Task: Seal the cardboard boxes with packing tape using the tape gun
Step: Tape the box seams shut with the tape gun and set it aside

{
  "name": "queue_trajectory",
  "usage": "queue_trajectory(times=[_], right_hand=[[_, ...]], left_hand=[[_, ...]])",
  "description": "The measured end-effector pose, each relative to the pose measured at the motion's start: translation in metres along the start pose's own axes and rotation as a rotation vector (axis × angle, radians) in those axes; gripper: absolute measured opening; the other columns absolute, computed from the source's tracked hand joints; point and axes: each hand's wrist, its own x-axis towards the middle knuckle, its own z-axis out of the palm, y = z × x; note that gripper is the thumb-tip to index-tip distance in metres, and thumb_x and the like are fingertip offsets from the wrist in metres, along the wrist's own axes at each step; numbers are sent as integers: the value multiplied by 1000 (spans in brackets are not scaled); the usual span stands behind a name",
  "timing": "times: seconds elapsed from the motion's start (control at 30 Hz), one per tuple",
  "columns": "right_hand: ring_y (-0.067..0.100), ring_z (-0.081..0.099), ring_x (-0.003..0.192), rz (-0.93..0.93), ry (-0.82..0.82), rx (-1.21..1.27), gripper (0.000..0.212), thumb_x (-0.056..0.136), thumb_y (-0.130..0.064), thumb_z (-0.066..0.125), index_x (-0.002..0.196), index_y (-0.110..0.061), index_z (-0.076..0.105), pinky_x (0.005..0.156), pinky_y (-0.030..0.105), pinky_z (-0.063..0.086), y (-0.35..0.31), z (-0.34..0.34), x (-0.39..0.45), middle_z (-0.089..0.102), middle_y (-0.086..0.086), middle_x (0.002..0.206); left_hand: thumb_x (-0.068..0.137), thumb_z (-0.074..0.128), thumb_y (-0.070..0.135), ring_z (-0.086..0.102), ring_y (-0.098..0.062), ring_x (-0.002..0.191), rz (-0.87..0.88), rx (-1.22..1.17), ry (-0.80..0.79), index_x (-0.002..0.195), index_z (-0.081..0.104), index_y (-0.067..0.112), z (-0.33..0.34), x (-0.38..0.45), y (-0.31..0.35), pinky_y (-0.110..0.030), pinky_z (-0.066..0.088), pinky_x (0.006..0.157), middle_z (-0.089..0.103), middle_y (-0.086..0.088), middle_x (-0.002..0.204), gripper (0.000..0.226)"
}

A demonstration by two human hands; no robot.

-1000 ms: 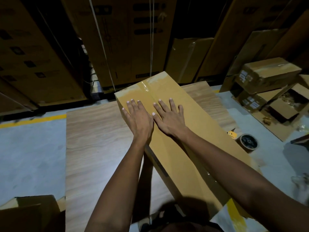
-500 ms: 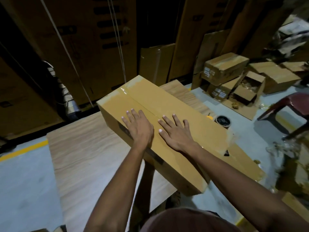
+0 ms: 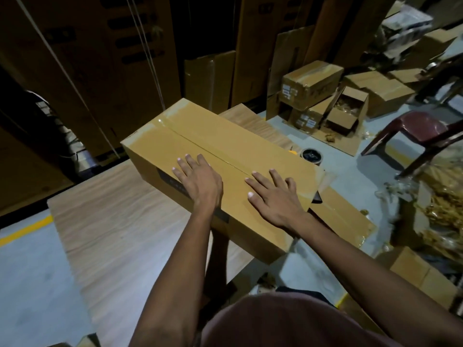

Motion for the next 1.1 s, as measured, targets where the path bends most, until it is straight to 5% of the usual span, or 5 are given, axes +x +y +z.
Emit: queue_trajectory(times=[0.23,0.6,0.8,0.93,1.1], right_hand=[[23,-6,160,-49,-14,27,61,104,-65,8,163,-47,12,120,60,7,10,3,-3,3,-20,172],[26,-11,159,-100,-3,131,69,97,-71,1,161,-49,18,122,61,10,110,9,-110,1,-21,172],[24,-10,159,-36,-2,821,88,99,-67,46,165,-29,3,123,63,22,108,26,-89,-34,-24,163],[39,0,158,-90,22,796,102,89,-65,61,165,-25,6,116,68,32,95,35,-62,-48,-20,155],[25,0,159,-277,-112,800,91,97,-38,68,165,-18,11,124,54,20,112,7,-10,-37,-6,165]], left_hand=[[109,23,34,10,-35,155,126,26,-52,157,28,15,14,-66,42,-58,3,122,18,-13,168,52],[107,30,34,20,-38,152,-26,18,18,152,39,22,21,-63,48,-55,12,122,28,-7,165,48],[106,23,40,11,-35,155,-116,21,14,160,25,27,19,-79,54,-53,8,124,16,-3,169,55],[106,22,38,8,-36,155,-188,28,3,161,21,23,19,-94,54,-52,7,125,13,-6,170,58],[106,21,37,11,-40,154,-384,103,-52,162,16,18,10,-119,48,-50,12,123,11,-12,169,60]])
